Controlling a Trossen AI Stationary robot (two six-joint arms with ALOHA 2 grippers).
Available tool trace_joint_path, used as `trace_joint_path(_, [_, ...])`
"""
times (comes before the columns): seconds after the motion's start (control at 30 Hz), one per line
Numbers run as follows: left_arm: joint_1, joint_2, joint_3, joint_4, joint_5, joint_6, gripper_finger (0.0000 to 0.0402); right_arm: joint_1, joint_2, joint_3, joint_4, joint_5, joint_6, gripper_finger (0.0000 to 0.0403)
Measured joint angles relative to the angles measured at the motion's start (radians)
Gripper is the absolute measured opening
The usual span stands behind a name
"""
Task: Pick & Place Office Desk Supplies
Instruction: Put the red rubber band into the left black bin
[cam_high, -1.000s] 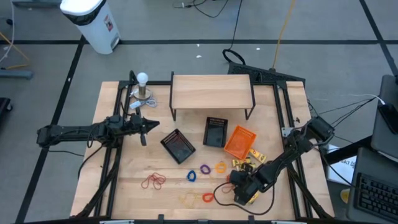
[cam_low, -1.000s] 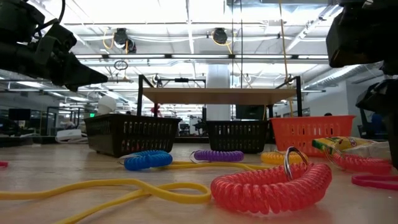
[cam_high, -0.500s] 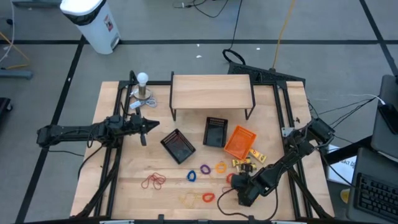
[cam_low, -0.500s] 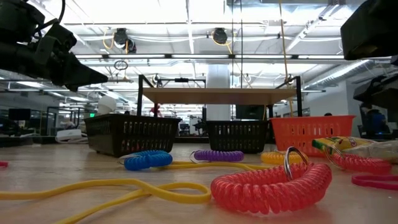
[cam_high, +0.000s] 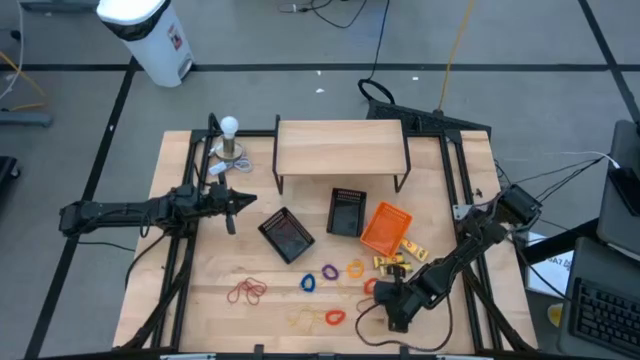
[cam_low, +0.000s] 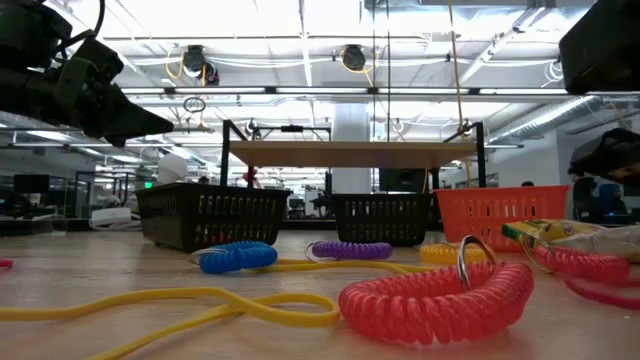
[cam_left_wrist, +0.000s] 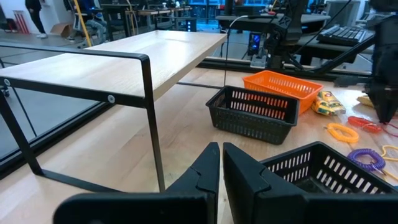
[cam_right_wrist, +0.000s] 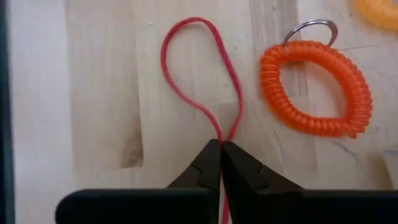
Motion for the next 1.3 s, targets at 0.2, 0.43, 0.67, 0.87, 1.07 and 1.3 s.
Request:
trace_joint_path(0.2, [0.0,0.0,0.0,-0.001,-0.001,0.0,0.0024,-0.017,-0.197,0.0,0.043,0.095,-0.112,0.0001])
trace_joint_path(0.43, [0.0,0.0,0.0,0.0,-0.001,0.0,0.0024,-0.025,-0.416,-0.001,0.047,0.207,-0.26,0.0001])
trace_joint_path(0.67, [0.0,0.0,0.0,0.0,-0.001,-0.001,0.0024,-0.067,-0.562,-0.001,0.05,0.234,-0.385,0.0])
trace_joint_path(0.87, [0.0,0.0,0.0,0.001,0.007,-0.096,0.0024,-0.106,-0.655,-0.001,0.053,0.233,-0.532,0.0])
trace_joint_path(1.07, [0.0,0.0,0.0,0.001,0.007,-0.133,0.0024,-0.149,-0.761,-0.001,0.032,0.21,-0.631,0.0])
trace_joint_path(1.3, [0.0,0.0,0.0,0.001,0.004,-0.121,0.0024,-0.235,-0.942,-0.096,0.075,0.115,-0.714,0.0])
